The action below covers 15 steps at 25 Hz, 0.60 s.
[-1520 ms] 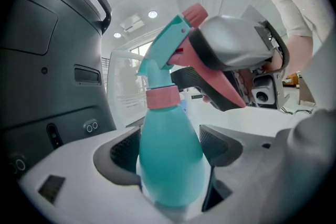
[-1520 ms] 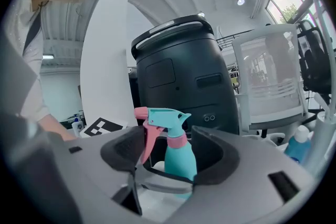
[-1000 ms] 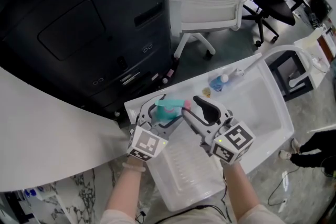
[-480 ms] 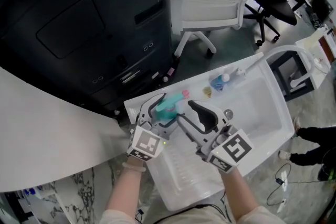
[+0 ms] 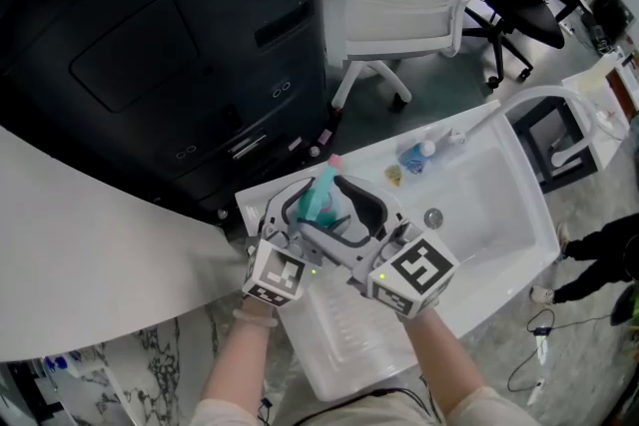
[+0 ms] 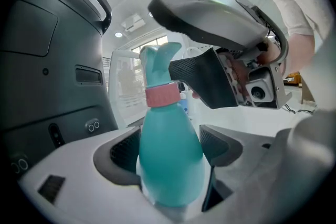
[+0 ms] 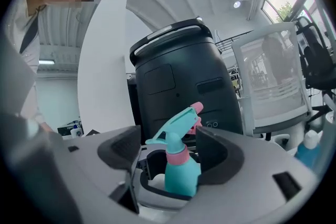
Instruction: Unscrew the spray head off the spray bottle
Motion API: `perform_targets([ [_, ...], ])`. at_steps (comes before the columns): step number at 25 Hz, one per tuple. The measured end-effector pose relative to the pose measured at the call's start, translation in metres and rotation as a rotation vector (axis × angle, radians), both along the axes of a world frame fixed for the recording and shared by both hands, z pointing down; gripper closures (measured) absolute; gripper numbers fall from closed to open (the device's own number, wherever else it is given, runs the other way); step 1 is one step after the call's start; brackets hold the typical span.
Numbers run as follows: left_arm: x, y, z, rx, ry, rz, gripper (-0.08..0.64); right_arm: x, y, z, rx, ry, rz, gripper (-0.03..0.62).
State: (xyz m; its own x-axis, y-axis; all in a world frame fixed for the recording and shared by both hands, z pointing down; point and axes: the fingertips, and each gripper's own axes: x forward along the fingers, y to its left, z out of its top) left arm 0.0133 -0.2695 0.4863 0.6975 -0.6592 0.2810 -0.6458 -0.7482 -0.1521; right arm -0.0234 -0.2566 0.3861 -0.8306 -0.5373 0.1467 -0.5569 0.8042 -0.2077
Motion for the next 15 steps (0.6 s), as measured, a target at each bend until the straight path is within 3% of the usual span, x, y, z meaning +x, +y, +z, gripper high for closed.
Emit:
perform_targets([
  [4, 0.001, -0.002, -0.006, 0.015, 0.003, -0.001, 0.21, -0.003, -0.001, 0.004, 0.019, 0.048, 0.012, 0.287],
  [15, 0.001, -0.004, -0.007, 0.011, 0.013, -0.014, 0.209, 0.028, 0.004, 0.001, 0.05, 0.05, 0.07, 0.394],
])
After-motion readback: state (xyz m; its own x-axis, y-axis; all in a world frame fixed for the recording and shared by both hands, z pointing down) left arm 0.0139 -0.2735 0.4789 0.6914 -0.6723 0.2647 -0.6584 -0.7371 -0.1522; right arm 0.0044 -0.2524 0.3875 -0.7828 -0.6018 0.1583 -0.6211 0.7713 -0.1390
